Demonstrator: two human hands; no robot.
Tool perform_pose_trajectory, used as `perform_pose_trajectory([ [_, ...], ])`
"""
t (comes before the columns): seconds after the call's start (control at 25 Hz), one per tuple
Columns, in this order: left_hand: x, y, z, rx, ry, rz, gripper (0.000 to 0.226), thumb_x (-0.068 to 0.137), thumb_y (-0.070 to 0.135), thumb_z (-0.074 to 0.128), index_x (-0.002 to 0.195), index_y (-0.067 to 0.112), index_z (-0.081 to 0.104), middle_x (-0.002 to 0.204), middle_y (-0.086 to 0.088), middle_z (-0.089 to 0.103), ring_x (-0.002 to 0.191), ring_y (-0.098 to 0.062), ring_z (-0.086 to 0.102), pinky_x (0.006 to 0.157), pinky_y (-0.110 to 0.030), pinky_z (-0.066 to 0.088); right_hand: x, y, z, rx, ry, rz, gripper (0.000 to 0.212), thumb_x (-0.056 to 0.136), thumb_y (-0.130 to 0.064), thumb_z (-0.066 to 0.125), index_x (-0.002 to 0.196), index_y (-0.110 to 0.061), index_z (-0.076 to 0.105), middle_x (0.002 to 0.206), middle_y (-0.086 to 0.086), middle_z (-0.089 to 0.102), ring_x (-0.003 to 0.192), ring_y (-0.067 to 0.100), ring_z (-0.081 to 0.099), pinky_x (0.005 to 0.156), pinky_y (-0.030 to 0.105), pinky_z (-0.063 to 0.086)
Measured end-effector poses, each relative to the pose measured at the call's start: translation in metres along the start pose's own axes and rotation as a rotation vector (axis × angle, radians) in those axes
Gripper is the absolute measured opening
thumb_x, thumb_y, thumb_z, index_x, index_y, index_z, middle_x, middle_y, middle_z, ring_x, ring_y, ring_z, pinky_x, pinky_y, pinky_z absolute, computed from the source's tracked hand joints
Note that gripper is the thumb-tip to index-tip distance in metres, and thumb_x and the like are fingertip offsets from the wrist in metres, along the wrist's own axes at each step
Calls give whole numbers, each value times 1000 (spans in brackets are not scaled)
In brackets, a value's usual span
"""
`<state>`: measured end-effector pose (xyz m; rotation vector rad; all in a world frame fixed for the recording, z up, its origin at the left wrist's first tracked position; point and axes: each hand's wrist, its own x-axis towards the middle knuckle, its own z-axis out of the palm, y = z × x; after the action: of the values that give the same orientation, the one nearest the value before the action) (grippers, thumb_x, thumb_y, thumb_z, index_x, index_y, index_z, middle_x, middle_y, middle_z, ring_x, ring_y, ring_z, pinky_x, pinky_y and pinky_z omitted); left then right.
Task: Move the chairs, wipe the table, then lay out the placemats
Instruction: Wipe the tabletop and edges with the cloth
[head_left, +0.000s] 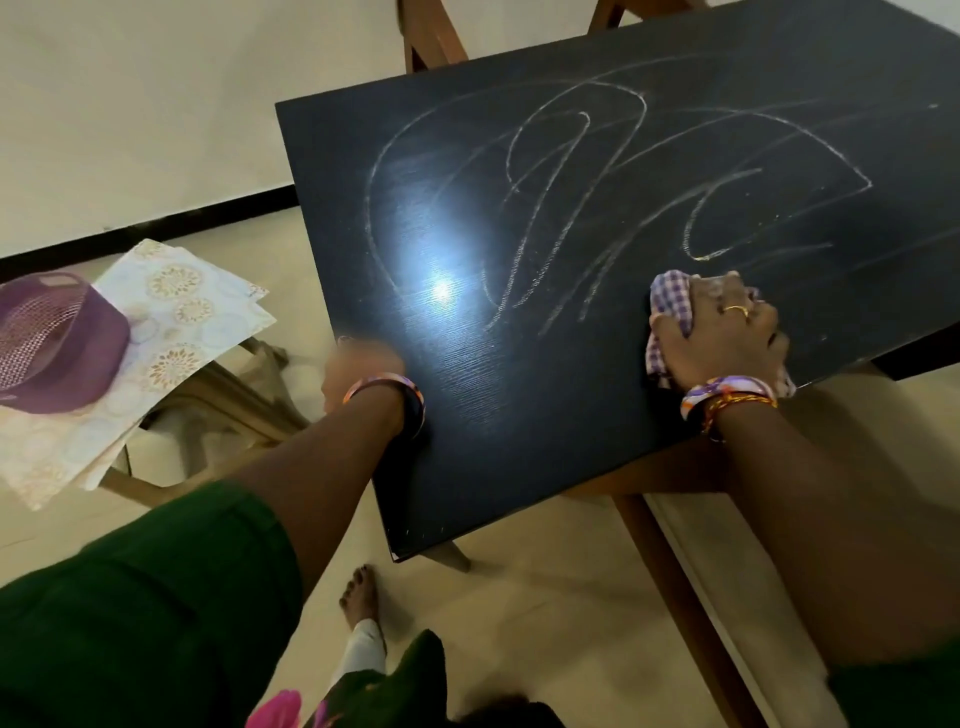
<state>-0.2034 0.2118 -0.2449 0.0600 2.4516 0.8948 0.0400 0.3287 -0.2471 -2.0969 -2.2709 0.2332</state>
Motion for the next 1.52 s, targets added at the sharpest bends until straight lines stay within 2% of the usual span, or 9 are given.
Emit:
perform_pose_trajectory([
  [0.28, 4, -11, -12, 152, 43, 143, 52, 103, 27, 17, 134, -6, 42, 140, -24, 45, 127, -37, 44, 105, -37, 34, -90, -118, 28, 23, -52, -621, 62, 91, -53, 37, 147, -29, 25, 159, 0, 12, 142, 32, 14, 111, 44, 18],
  [0.36, 2, -15, -17, 192, 38, 206, 55, 103, 31, 18, 131, -10, 42, 136, -26, 48, 124, -39, 46, 104, -39, 34, -61, -99, 23, 3, -19, -549, 61, 92, -53, 38, 147, -30, 25, 159, -1, 12, 142, 31, 15, 110, 44, 19],
  [0.6, 16, -19, -14, 177, 24, 251, 57, 102, 33, 19, 120, -9, 53, 125, -26, 56, 114, -41, 52, 96, -40, 40, 15, -18, 0, -21, -16, 38, 63, 94, -53, 32, 148, -20, 24, 158, 7, 13, 138, 40, 18, 112, 54, 20],
  [0.68, 19, -21, -13, 146, 17, 251, 57, 102, 33, 20, 116, -9, 56, 121, -26, 59, 110, -41, 55, 93, -40, 42, 3, -46, 3, -15, 9, -17, 63, 94, -52, 34, 147, -20, 25, 158, 8, 12, 137, 40, 20, 110, 52, 21],
  [0.92, 16, -22, -16, -38, -11, 148, 58, 102, 38, 20, 126, -5, 50, 132, -25, 51, 120, -40, 48, 100, -40, 37, -83, -163, 32, 0, -62, -619, 62, 92, -51, 37, 148, -28, 22, 159, 1, 11, 141, 33, 15, 111, 46, 19],
  [1.0, 16, -22, -17, -86, -41, 133, 59, 101, 39, 19, 128, -4, 49, 134, -23, 50, 121, -39, 47, 101, -39, 36, -64, -150, 31, -10, -40, -599, 61, 92, -52, 37, 147, -29, 23, 159, -1, 13, 141, 32, 16, 111, 45, 19],
  [1.28, 19, -22, -15, -141, -62, 135, 58, 102, 38, 19, 125, -5, 51, 130, -23, 53, 117, -38, 50, 96, -37, 38, 18, -45, 3, -26, -22, 12, 62, 95, -53, 30, 149, -24, 22, 159, 6, 11, 139, 40, 17, 113, 53, 18],
  [1.36, 19, -22, -16, -142, -56, 135, 58, 102, 38, 19, 123, -5, 52, 128, -23, 54, 115, -37, 52, 94, -37, 40, 6, -70, 6, -29, 2, -45, 62, 94, -51, 32, 148, -21, 24, 158, 7, 12, 138, 40, 19, 111, 52, 21],
  [1.52, 17, -21, -17, -180, -49, 112, 56, 102, 38, 22, 123, -5, 52, 127, -22, 55, 113, -36, 53, 92, -36, 41, -63, -158, 30, -6, -15, -540, 61, 93, -50, 37, 147, -25, 25, 159, 4, 13, 139, 34, 19, 108, 45, 22],
])
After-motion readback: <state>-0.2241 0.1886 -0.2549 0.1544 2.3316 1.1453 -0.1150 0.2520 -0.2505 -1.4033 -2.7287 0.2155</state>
